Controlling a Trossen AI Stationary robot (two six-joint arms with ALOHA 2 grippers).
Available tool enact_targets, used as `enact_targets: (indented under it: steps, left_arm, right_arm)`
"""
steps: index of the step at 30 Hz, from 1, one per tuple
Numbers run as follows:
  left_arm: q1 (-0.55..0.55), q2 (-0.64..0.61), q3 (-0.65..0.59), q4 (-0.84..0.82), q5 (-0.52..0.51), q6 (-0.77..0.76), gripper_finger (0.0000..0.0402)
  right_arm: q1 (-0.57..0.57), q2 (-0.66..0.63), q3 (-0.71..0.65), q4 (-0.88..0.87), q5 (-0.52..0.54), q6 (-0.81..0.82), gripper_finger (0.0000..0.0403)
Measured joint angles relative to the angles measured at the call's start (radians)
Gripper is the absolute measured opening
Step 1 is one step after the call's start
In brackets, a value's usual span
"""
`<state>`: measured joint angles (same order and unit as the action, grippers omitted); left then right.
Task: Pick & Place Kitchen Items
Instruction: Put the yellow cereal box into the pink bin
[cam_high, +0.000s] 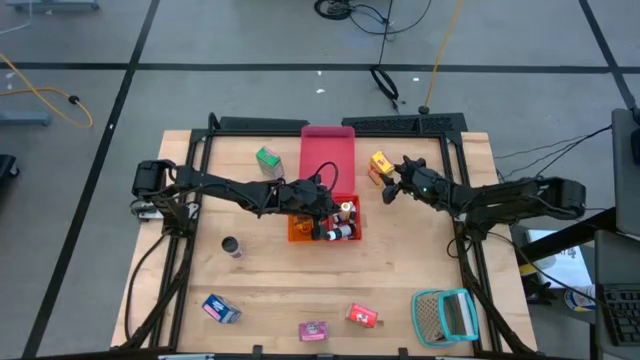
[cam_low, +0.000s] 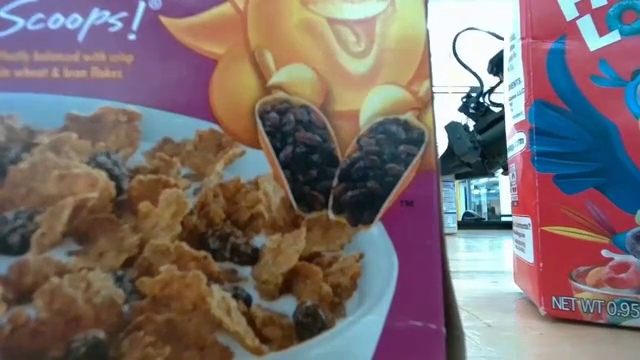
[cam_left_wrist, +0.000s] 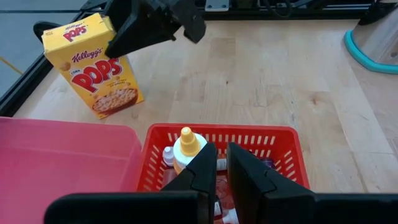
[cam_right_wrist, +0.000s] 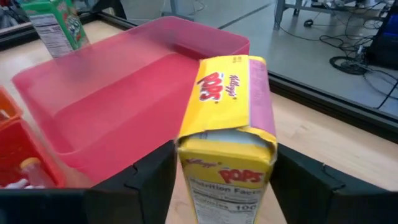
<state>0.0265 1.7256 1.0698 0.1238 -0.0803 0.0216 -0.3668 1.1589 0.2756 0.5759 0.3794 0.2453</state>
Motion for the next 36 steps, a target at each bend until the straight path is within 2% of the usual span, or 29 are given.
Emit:
enact_targets:
  steps: [5, 10, 14, 19, 30, 36]
  left_arm:
    - [0.000, 0.000, 0.000, 0.000, 0.000, 0.000, 0.0042]
    - [0.000, 0.000, 0.000, 0.000, 0.000, 0.000, 0.0042]
    - [0.000, 0.000, 0.000, 0.000, 0.000, 0.000, 0.0042]
    - [0.000, 0.000, 0.000, 0.000, 0.000, 0.000, 0.0042]
    - [-0.004, 0.000, 0.000, 0.000, 0.001, -0.009, 0.0042]
    - [-0.015, 0.000, 0.000, 0.013, 0.001, -0.007, 0.0042]
  right_arm:
    - [0.000, 0.048, 0.000, 0.044, 0.014, -0.003, 0.0179]
    - [0.000, 0.042, 0.000, 0.045, 0.014, -0.003, 0.0121]
    - [0.000, 0.029, 0.000, 0.067, 0.013, -0.016, 0.0091]
    - [0.000, 0.001, 0.034, 0.071, 0.010, -0.047, 0.0085]
    - [0.000, -0.011, 0.263, -0.186, -0.022, -0.142, 0.0086]
    - [0.000, -0.012, 0.344, -0.201, -0.049, -0.177, 0.0086]
